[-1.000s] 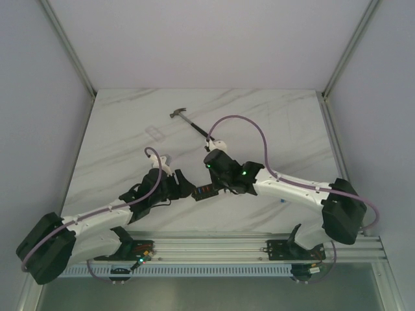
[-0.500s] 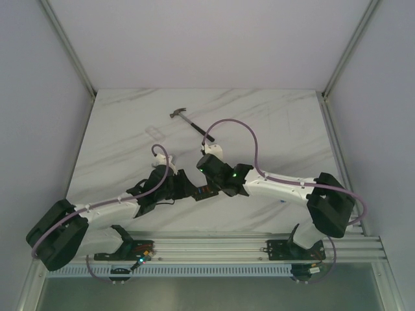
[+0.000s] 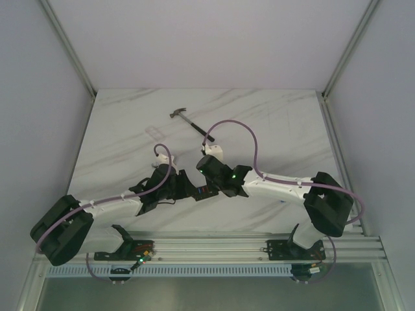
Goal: Snap on the fuse box
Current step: Install the fuse at the fuse box base.
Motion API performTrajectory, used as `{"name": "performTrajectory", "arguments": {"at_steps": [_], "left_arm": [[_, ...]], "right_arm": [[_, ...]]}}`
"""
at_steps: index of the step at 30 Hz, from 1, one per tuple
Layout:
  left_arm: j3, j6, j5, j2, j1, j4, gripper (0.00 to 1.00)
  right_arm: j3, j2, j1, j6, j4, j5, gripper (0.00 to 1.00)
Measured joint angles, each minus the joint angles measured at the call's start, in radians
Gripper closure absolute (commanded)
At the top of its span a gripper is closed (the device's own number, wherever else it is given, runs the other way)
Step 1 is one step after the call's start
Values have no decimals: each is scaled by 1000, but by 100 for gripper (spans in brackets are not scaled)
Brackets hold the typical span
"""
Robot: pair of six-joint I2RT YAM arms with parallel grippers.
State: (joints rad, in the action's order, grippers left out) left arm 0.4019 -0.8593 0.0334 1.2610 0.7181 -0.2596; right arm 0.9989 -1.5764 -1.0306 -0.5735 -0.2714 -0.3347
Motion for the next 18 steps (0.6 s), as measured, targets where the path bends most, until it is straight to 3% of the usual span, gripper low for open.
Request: {"name": "performTrajectory", "arguments": {"at_steps": [18], "left_arm": [[13,1,4,18,-6,18,51]], "right_arm": [[-29,-30,0,-6,41,-14,100]]}}
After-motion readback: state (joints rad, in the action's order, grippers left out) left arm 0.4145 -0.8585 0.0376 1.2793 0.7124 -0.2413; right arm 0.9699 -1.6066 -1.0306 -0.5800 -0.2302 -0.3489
